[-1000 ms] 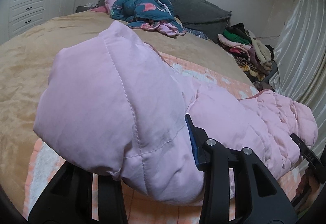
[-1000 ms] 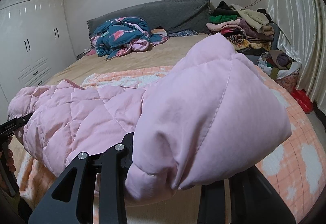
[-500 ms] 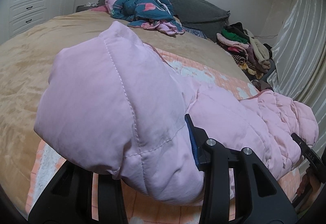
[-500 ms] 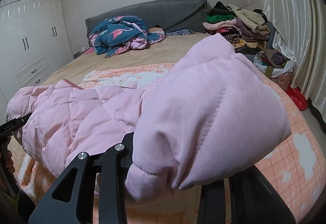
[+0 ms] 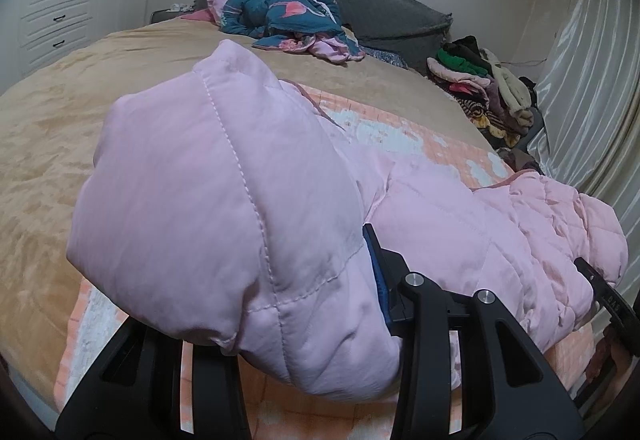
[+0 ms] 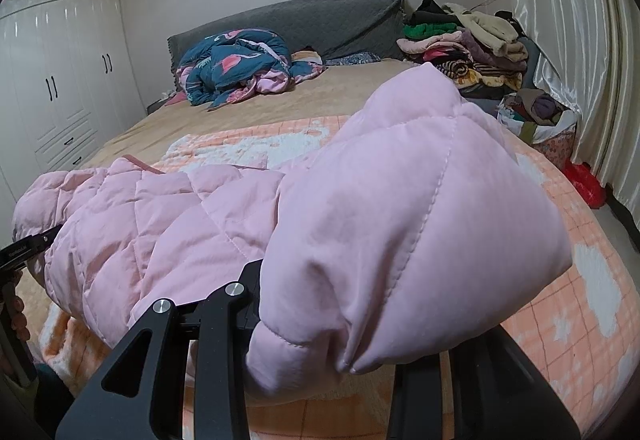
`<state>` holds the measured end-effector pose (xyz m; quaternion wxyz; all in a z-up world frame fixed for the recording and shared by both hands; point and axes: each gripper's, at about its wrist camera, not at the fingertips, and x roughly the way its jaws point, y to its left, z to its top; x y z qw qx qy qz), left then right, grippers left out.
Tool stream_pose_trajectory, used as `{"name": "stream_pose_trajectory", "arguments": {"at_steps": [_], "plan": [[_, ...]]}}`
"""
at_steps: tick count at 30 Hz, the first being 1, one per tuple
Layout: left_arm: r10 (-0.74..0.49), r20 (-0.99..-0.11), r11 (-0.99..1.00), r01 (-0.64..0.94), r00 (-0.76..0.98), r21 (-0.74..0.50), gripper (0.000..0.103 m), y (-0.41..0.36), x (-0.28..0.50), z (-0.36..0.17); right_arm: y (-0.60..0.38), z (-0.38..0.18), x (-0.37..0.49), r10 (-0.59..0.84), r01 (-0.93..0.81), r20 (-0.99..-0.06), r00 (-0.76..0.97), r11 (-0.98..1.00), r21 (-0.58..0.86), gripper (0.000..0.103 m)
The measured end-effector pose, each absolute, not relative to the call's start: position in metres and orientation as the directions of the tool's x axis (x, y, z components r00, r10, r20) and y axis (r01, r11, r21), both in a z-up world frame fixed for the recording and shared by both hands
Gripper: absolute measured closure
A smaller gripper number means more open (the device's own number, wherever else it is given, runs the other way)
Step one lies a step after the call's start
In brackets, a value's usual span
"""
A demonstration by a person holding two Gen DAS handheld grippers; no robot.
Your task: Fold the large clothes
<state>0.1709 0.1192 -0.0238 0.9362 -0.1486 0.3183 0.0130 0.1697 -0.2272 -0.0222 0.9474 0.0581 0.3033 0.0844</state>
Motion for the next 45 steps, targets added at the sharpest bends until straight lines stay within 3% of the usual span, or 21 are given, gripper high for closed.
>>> {"name": "stream_pose_trajectory", "arguments": {"at_steps": [34,39,45], "plan": [[-0.026,-0.687,0.953,-0.189,0.726,-0.236,0.069,0.123,0.162,-0.048,-0.245,-0.055,0.175,0.227,-0.001,-0.648,0.727,0.944,0.329,0.067],[-0.022,-0.697,0.955,-0.191,0.717,-0.226,0.068,0.119,0.167,-0.052,-0.249,-0.068,0.183,0.225,0.044,-0.683,0.695,0.935,0.353,0.062],[-0.015,-0.71,0.956,-0.197,0.704,-0.216,0.065,0.12,0.169,-0.061,-0.257,-0.089,0.189,0.242,0.096,-0.726,0.644,0.916,0.39,0.047]]}}
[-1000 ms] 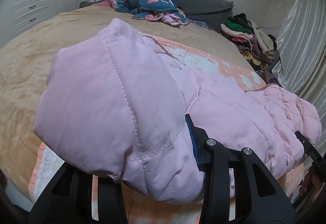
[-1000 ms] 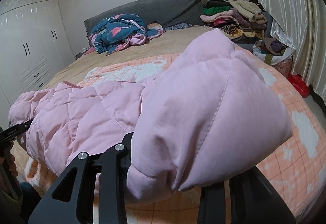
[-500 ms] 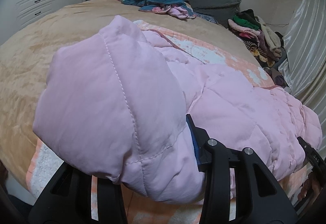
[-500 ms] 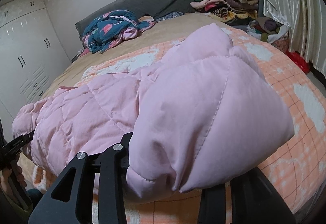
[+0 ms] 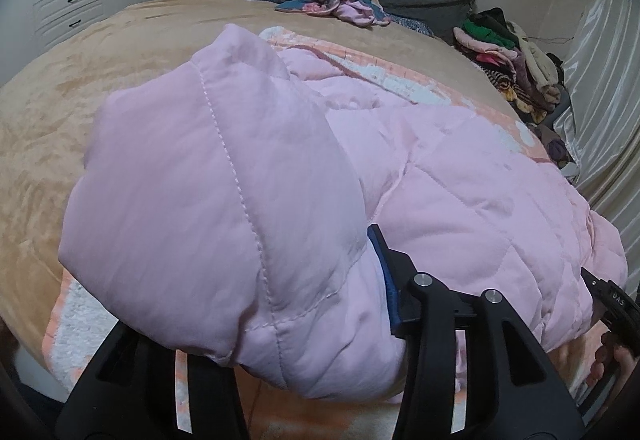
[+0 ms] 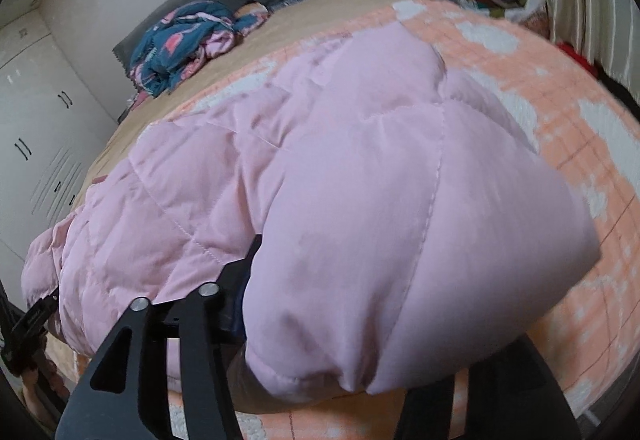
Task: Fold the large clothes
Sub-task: 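Release the jacket bundle and pull both tools back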
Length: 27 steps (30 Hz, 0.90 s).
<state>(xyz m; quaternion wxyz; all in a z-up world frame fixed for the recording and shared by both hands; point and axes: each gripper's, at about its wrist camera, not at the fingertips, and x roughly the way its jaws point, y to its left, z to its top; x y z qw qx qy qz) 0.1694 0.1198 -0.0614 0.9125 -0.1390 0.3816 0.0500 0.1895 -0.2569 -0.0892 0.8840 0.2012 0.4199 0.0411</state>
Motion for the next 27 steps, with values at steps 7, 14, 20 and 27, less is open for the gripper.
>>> {"name": "stream_pose_trajectory", "arguments": {"at_steps": [7,14,20,27], "plan": [[-0.033,-0.72,0.953,-0.195,0.693,-0.232,0.061,0.126,0.165,-0.064,-0.267,-0.094,0.18,0.253,0.132,-0.741,0.622,0.899,0.418,0.025],[-0.067,-0.73,0.946,-0.19,0.68,-0.264,0.054,0.133,0.155,-0.064,-0.28,-0.09,0.163,0.248,0.143,-0.759,0.602,0.902,0.408,0.015],[-0.083,-0.747,0.947,-0.181,0.659,-0.265,0.044,0.138,0.143,-0.059,-0.292,-0.081,0.143,0.203,0.146,-0.768,0.607,0.922,0.36,0.007],[-0.087,-0.752,0.949,-0.176,0.653,-0.263,0.034,0.139,0.129,-0.048,-0.303,-0.06,0.126,0.132,0.161,-0.754,0.643,0.94,0.302,0.005]]}}
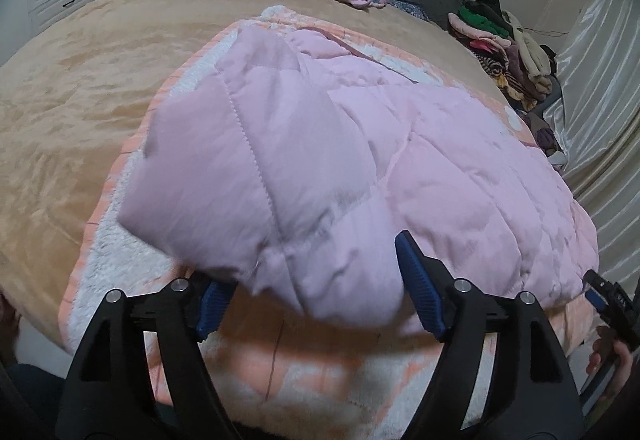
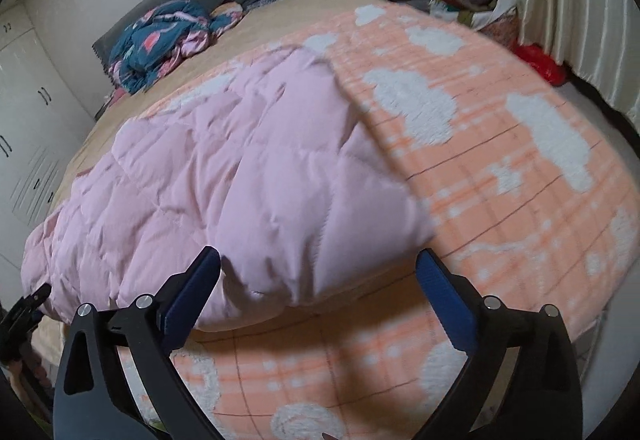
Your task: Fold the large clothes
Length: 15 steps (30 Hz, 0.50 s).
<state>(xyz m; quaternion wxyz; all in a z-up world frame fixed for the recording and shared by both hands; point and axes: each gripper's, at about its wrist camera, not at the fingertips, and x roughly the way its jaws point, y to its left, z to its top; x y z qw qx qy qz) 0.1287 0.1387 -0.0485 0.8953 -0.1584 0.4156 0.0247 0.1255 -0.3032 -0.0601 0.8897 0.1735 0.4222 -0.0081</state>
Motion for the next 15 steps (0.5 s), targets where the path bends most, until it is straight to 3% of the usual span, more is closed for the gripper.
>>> {"name": "stream_pose_trajectory", "arguments": {"at_steps": [9,11,15], "plan": [[-0.067,-0.738,0.955,-0.172,0.672,-0.242,0.034,0.135,0.112,-0.026,-0.318,-0.023,0.104,0.069,0.157,-0.697,0.714,0.954,0.256,0.004],[-0.054,-0.721,0.958,-0.169,0.691,-0.233,0.024,0.134,0.105,-0.017,-0.315,-0.012,0.099,0.059,0.146,-0.677,0.734,0.959,0.242,0.004],[-0.025,-0.668,0.97,-0.143,0.744,-0.196,0.02,0.125,0.092,0.01,-0.309,0.009,0.09,0.05,0.115,-0.634,0.772,0.97,0.216,0.004]]}}
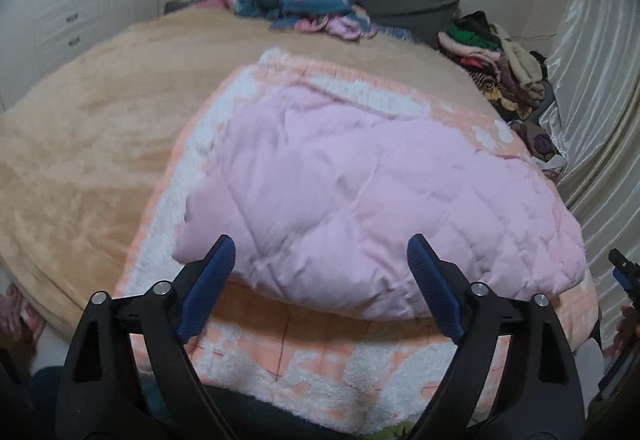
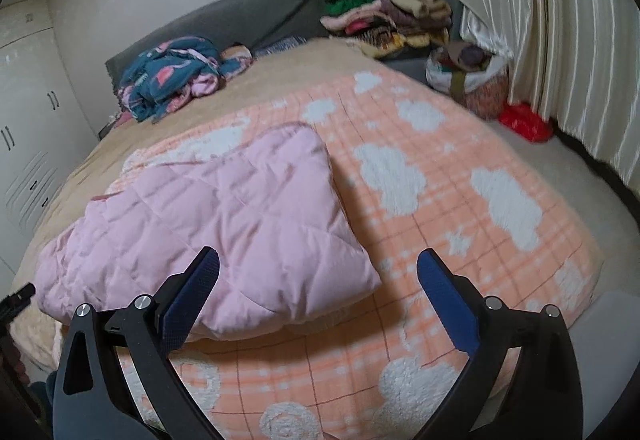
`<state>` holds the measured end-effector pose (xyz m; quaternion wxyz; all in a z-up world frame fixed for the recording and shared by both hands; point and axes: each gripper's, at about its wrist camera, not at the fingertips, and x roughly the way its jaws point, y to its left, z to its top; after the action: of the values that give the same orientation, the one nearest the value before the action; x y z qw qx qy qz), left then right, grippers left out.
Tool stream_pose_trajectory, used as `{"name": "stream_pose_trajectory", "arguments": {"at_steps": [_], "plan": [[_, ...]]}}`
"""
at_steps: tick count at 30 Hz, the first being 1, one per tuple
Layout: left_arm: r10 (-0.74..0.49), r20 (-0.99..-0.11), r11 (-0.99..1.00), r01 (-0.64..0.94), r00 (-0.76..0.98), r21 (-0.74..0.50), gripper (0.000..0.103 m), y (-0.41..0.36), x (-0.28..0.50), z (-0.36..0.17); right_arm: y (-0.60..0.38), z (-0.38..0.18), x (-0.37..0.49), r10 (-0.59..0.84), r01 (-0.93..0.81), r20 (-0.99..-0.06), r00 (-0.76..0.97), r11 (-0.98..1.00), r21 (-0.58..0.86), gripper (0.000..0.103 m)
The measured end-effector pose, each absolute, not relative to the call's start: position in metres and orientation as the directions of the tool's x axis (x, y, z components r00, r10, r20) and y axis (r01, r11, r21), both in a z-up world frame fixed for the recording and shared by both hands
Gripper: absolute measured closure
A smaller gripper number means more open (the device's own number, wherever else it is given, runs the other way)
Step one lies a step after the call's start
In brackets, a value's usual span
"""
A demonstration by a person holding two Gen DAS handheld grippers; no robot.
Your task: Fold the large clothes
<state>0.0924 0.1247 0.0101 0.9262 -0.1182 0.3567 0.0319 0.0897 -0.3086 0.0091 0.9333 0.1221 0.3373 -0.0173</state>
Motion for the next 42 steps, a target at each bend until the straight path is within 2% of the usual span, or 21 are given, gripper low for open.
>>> {"name": "stream_pose_trajectory", "arguments": {"at_steps": [2,11,22,33,42], "plan": [[-0.015,-0.642,0.973,-0.137,0.767,-0.187,0.009,0.121,0.085,0.021,-0.303,0.02,0.084,0.052,0.092,-0.609,0.791,0.975,0.203,0.004],[-0.018,-0.568,0.981,-0.096,0.823,-0.17,0.009,0.103,0.059,0.052,-0.266,0.065,0.053,0.093,-0.034,-0.506,0.857,0.992,0.124,0.004],[-0.018,-0.535,0.988,-0.067,0.844,-0.139,0.009,0.09,0.029,0.049,-0.222,0.08,0.013,0.096,-0.086,-0.418,0.903,0.995,0.043,0.004],[-0.059,-0.577,0.996,0.008,0.815,-0.091,0.009,0.063,0.01,0.016,-0.168,0.029,-0.007,0.211,-0.191,-0.52,0.828,0.977,0.092,0.004],[-0.083,-0.581,0.995,0.032,0.81,-0.097,0.009,0.055,0.008,0.012,-0.155,0.022,-0.008,0.226,-0.223,-0.541,0.81,0.972,0.072,0.004]]}}
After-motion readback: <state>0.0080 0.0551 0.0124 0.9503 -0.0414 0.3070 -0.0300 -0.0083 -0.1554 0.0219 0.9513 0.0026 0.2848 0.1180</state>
